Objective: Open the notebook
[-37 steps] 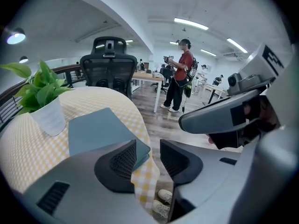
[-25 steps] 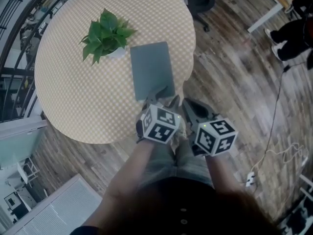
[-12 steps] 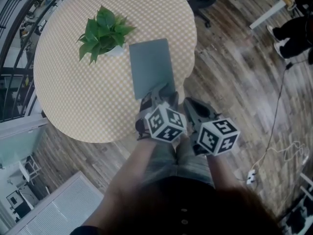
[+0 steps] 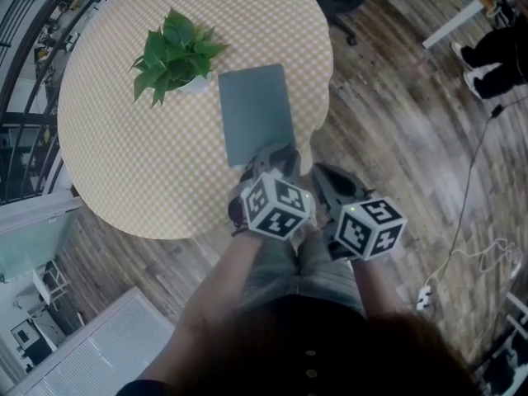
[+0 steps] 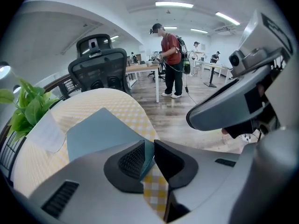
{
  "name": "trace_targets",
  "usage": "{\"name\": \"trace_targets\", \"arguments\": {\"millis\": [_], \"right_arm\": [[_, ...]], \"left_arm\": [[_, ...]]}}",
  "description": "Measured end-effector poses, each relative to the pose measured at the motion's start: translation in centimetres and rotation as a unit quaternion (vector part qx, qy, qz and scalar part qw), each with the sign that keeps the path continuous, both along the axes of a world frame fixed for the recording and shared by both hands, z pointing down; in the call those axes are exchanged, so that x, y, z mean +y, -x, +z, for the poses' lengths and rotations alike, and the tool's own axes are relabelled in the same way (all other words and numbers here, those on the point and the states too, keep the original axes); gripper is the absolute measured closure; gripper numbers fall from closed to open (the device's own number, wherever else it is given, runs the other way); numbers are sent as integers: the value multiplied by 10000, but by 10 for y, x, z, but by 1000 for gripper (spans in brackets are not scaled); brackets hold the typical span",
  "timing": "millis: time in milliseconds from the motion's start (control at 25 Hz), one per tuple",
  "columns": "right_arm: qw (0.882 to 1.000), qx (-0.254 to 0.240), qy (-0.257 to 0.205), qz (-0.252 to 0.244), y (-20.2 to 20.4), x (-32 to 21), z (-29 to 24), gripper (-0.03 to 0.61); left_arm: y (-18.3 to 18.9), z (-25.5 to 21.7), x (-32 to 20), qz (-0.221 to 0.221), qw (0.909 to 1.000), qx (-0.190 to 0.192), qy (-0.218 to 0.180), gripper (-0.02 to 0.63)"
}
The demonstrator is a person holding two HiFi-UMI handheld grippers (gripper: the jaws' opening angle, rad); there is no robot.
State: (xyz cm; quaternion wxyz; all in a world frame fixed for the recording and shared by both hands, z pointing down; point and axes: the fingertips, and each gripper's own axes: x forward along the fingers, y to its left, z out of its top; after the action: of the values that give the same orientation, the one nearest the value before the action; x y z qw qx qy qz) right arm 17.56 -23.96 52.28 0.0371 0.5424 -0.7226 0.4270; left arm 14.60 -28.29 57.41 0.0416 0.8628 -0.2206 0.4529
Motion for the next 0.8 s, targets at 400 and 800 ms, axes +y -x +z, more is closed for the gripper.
{"name": "trace_targets", "arguments": {"millis": [400, 800], "right_arm": [[9998, 126, -130, 0, -1, -1, -10, 568], [9993, 145, -329, -129, 10, 3, -27, 568]], "left_arm": [[5, -16, -2, -394, 9988, 285, 94, 577], [10, -44, 15, -740, 9926, 839, 470, 581]]}}
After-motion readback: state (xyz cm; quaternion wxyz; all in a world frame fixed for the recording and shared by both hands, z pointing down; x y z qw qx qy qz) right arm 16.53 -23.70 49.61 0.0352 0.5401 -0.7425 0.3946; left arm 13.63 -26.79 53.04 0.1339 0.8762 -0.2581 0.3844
